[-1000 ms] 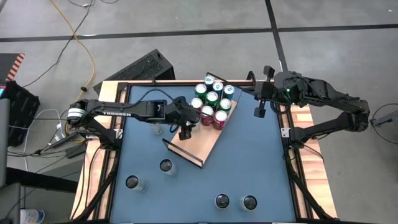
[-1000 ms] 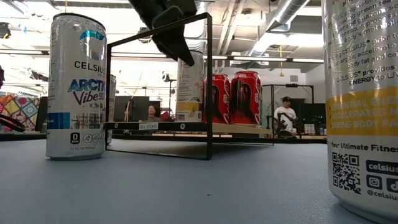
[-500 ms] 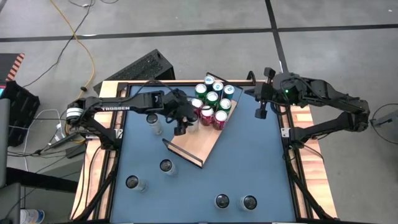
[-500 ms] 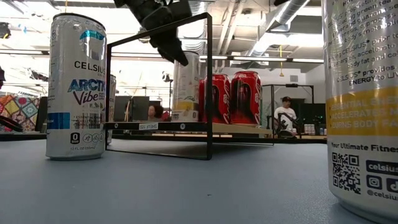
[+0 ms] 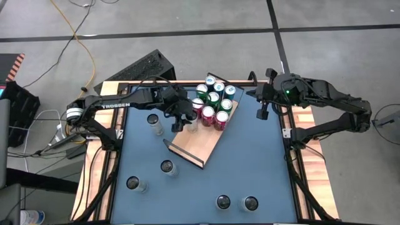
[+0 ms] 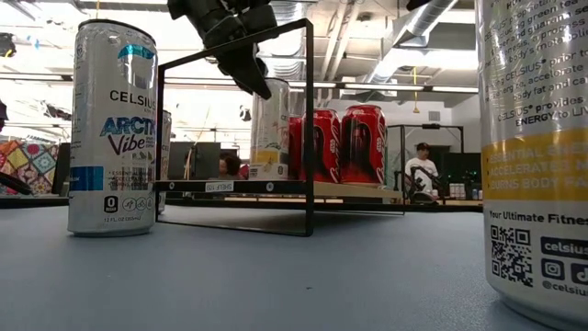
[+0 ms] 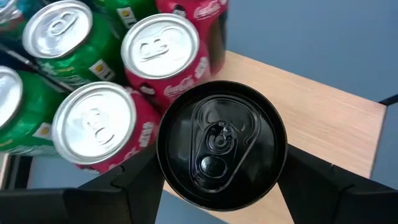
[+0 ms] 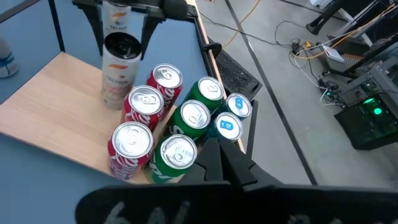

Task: Place canned beverage on shelf
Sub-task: Put the right white yellow soda can on the shelf

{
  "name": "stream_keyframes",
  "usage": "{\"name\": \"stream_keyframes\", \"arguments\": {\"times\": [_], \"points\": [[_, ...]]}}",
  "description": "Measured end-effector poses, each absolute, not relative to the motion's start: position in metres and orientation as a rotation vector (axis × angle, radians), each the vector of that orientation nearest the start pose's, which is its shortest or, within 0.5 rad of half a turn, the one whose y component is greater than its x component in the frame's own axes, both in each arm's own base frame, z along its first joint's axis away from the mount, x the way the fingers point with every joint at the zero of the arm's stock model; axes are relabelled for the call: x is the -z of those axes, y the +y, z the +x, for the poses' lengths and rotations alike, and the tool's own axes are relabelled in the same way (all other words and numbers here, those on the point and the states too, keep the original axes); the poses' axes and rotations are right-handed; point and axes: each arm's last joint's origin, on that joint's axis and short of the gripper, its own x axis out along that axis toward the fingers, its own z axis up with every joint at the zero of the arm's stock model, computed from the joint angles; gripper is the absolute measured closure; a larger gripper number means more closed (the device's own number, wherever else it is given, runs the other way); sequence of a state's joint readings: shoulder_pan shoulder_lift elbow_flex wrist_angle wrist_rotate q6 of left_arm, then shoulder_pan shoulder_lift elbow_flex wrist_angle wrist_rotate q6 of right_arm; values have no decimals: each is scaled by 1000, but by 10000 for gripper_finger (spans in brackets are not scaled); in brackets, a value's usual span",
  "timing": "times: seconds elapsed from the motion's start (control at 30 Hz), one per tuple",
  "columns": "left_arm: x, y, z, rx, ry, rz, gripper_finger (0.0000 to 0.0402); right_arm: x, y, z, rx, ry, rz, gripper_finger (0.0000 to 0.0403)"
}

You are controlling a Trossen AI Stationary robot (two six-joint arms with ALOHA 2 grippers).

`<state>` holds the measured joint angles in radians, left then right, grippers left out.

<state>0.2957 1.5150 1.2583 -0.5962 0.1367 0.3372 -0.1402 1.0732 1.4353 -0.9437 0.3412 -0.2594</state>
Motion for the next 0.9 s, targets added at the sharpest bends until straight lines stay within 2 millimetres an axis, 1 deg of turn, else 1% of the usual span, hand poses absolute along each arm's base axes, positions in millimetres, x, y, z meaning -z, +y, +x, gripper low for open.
{"name": "stream_keyframes", "arguments": {"times": [0.13,0.37,0.73,0.8,0.9], "points": [[-292,92,303,-21,864,138,151,-425,-35,177,393,652,-291,403],[-304,90,291,-80,864,174,151,-425,-35,177,396,652,-282,403],[-311,86,297,-83,773,165,151,-425,-35,177,410,640,-242,403],[-311,87,296,-87,776,166,151,-425,-35,177,412,639,-234,403],[-304,87,298,-97,757,156,151,-425,-35,177,415,637,-225,403]]}}
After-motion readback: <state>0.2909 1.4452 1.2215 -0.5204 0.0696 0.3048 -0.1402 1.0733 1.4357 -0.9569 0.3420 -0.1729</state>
